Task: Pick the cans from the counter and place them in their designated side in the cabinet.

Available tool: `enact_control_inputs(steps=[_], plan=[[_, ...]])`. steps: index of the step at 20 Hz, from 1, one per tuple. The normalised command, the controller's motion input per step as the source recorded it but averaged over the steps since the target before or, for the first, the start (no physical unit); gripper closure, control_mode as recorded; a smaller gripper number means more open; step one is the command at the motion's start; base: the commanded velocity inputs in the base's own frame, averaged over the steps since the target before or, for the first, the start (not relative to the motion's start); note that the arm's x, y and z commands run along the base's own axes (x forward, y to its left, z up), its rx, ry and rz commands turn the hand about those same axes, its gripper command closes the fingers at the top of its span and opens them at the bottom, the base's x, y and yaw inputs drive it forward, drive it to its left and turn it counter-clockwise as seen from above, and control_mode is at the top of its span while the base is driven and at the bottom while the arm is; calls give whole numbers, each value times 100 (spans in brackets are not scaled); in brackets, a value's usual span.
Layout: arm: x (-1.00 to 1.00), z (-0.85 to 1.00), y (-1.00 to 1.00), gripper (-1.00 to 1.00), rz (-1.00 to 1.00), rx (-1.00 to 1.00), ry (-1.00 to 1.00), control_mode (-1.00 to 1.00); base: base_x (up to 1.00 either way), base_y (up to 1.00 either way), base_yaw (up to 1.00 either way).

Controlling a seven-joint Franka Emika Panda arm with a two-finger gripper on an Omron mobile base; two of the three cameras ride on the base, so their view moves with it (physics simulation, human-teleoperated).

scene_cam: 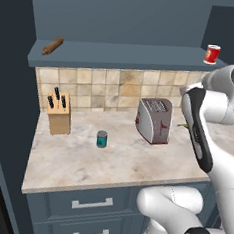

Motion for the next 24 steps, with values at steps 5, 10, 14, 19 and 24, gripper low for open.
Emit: enact_control_inputs(steps=[5, 10, 14, 19, 24], plan=[[0, 28, 0, 100, 0, 0, 0, -100, 0, 0, 0], [0, 23, 0, 100, 0, 0, 0, -100, 0, 0, 0], [0, 24, -3, 100, 0, 0, 0, -100, 0, 0, 0], [1, 20, -5, 100, 0, 0, 0, -100, 0, 0, 0], [12, 9, -5, 100, 0, 0, 0, -100, 0, 0, 0]])
